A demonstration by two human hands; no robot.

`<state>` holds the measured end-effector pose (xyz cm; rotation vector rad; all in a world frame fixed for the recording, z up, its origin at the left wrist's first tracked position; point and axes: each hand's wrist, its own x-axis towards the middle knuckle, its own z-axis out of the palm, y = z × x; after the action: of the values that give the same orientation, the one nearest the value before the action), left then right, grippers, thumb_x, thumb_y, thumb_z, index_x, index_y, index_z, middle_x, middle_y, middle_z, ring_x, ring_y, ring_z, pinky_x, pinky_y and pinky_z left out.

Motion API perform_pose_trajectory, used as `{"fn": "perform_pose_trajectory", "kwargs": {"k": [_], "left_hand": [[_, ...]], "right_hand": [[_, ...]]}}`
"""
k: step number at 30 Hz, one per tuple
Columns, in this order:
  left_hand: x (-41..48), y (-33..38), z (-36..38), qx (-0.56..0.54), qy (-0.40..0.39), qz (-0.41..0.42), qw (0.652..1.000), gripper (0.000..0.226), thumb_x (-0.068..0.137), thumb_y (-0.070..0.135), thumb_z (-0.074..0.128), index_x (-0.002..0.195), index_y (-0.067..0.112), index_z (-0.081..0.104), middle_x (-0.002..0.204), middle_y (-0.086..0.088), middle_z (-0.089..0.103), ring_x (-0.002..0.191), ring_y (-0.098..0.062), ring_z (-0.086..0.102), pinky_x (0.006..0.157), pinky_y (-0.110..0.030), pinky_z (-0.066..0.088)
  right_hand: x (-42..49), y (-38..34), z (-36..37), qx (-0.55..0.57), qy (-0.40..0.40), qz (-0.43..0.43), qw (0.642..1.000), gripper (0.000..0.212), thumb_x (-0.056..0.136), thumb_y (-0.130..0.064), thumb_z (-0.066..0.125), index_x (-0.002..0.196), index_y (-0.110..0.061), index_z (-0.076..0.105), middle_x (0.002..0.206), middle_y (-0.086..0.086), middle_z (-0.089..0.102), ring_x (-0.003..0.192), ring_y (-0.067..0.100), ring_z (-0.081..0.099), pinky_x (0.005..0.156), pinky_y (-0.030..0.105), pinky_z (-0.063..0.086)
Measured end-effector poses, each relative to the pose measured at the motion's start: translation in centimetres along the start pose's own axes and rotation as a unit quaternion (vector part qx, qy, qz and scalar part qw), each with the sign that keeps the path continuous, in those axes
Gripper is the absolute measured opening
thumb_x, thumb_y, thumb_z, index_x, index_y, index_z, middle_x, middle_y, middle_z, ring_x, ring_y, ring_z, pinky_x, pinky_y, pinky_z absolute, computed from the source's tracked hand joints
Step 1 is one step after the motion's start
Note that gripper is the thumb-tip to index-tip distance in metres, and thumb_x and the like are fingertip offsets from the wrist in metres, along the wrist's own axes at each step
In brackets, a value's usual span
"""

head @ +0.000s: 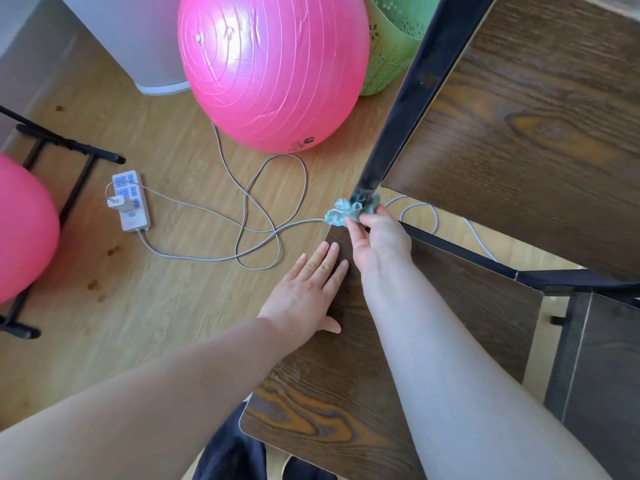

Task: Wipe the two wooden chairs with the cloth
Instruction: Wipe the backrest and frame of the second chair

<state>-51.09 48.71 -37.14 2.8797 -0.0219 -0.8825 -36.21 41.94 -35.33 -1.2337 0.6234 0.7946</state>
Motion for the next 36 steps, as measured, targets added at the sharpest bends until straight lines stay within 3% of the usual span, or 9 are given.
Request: {"fn": "perform_pose_trajectory", "kwargs": {"k": [4, 9, 15, 17, 21, 25, 27, 31, 36], "left_hand": [[0.0, 0.1, 0.0, 0.0, -0.007, -0.003, 1.0, 0.106, 0.09, 0.069, 0.045, 0.154, 0.015, -0.021, 0.161, -0.012, -0.03, 0.147, -0.026, -0.03, 0.124, -0.047, -0.006], [-0.1, 0.1, 0.1, 0.001, -0.006, -0.004, 1.0, 0.105, 0.091, 0.069, 0.042, 0.153, 0.016, -0.024, 0.16, -0.01, -0.031, 0.148, -0.026, -0.03, 0.124, -0.048, -0.004], [-0.2, 0.2, -0.1, 0.001, -0.008, -0.007, 1.0, 0.105, 0.091, 0.069, 0.043, 0.154, 0.017, -0.022, 0.16, -0.009, -0.031, 0.147, -0.025, -0.03, 0.124, -0.049, -0.004], [-0.1, 0.2, -0.2, 0.002, -0.008, -0.008, 1.0, 0.106, 0.091, 0.069, 0.044, 0.154, 0.016, -0.022, 0.161, -0.009, -0.031, 0.148, -0.025, -0.03, 0.124, -0.048, -0.005], [-0.1, 0.3, -0.3, 0.005, -0.016, -0.008, 1.0, 0.106, 0.092, 0.068, 0.045, 0.155, 0.015, -0.021, 0.161, -0.011, -0.03, 0.148, -0.026, -0.029, 0.124, -0.048, -0.005], [-0.1, 0.3, -0.2, 0.023, -0.011, -0.008, 1.0, 0.105, 0.092, 0.068, 0.043, 0.155, 0.014, -0.02, 0.161, -0.012, -0.028, 0.148, -0.027, -0.028, 0.124, -0.048, -0.005], [-0.1, 0.3, -0.2, 0.03, -0.008, -0.007, 0.999, 0.104, 0.092, 0.069, 0.043, 0.156, 0.013, -0.017, 0.162, -0.013, -0.026, 0.149, -0.028, -0.026, 0.124, -0.048, -0.005], [-0.2, 0.6, -0.8, 0.008, 0.001, -0.004, 1.0, 0.106, 0.089, 0.07, 0.05, 0.159, 0.015, -0.009, 0.167, -0.008, -0.01, 0.153, -0.027, -0.015, 0.124, -0.045, -0.004], [-1.9, 0.7, -3.4, -0.05, -0.014, 0.001, 0.999, 0.093, 0.095, 0.054, 0.054, 0.16, 0.017, 0.0, 0.168, -0.007, -0.006, 0.154, -0.023, -0.01, 0.125, -0.041, -0.002]], "right_hand": [[-0.4, 0.3, 0.1, -0.035, 0.02, -0.023, 0.999, 0.039, 0.096, 0.008, 0.048, 0.134, 0.006, 0.047, 0.088, 0.006, 0.059, 0.074, 0.018, 0.063, 0.07, 0.023, 0.056], [-1.4, 0.4, 1.2, 0.009, 0.041, -0.077, 0.996, 0.034, 0.095, -0.008, 0.063, 0.128, -0.008, 0.057, 0.11, -0.001, 0.062, 0.1, 0.009, 0.061, 0.075, -0.005, 0.038], [-5.3, -2.4, 1.3, 0.091, -0.03, -0.025, 0.995, 0.026, 0.097, 0.007, 0.045, 0.122, 0.002, 0.051, 0.104, 0.015, 0.061, 0.083, 0.021, 0.067, 0.073, 0.023, 0.056], [-6.7, -2.7, 1.5, 0.132, -0.033, -0.042, 0.99, 0.024, 0.098, 0.005, 0.046, 0.12, 0.002, 0.054, 0.122, 0.017, 0.06, 0.099, 0.021, 0.07, 0.076, 0.021, 0.057], [-8.9, -2.4, 2.4, 0.235, -0.038, -0.031, 0.971, 0.016, 0.099, 0.002, 0.05, 0.108, -0.003, 0.062, 0.12, 0.013, 0.067, 0.086, 0.007, 0.073, 0.073, 0.016, 0.057], [-9.9, -3.1, 1.9, 0.188, -0.067, -0.028, 0.98, 0.032, 0.1, 0.0, 0.046, 0.132, 0.006, 0.05, 0.115, 0.009, 0.063, 0.079, 0.009, 0.072, 0.075, 0.017, 0.056], [-10.6, -3.1, 2.0, 0.202, -0.078, -0.016, 0.976, 0.025, 0.099, 0.003, 0.047, 0.122, 0.005, 0.057, 0.104, 0.009, 0.066, 0.075, 0.011, 0.073, 0.072, 0.019, 0.056], [-13.4, -3.0, 3.3, 0.243, -0.152, 0.005, 0.958, 0.03, 0.093, 0.013, 0.049, 0.113, 0.0, 0.068, 0.122, 0.018, 0.068, 0.093, 0.022, 0.073, 0.071, 0.025, 0.06], [-17.3, -4.3, 3.0, 0.191, -0.203, -0.03, 0.96, 0.039, 0.094, 0.011, 0.046, 0.123, -0.008, 0.066, 0.125, 0.015, 0.067, 0.103, 0.025, 0.071, 0.076, 0.029, 0.06]]}}
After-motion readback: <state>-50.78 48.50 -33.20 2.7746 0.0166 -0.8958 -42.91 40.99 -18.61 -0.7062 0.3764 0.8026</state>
